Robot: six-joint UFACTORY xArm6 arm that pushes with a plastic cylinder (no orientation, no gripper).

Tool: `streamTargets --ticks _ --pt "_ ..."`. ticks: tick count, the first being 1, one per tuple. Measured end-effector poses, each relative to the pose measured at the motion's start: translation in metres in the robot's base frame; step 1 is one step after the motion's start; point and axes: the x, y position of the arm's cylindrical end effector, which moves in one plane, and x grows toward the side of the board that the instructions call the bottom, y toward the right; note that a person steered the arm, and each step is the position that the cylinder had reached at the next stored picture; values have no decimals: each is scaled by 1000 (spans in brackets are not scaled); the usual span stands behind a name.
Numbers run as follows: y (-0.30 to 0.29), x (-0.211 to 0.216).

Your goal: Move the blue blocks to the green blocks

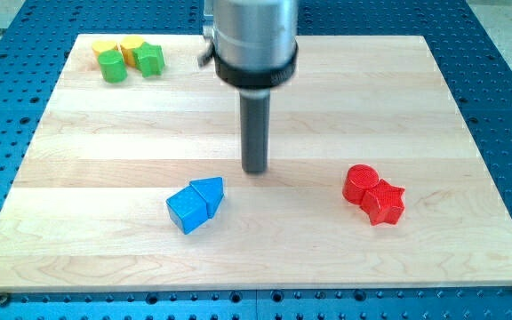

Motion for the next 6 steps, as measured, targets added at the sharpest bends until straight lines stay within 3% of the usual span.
streamTargets --ticks 3,6 --pt "-26 35" --pt "-111 12"
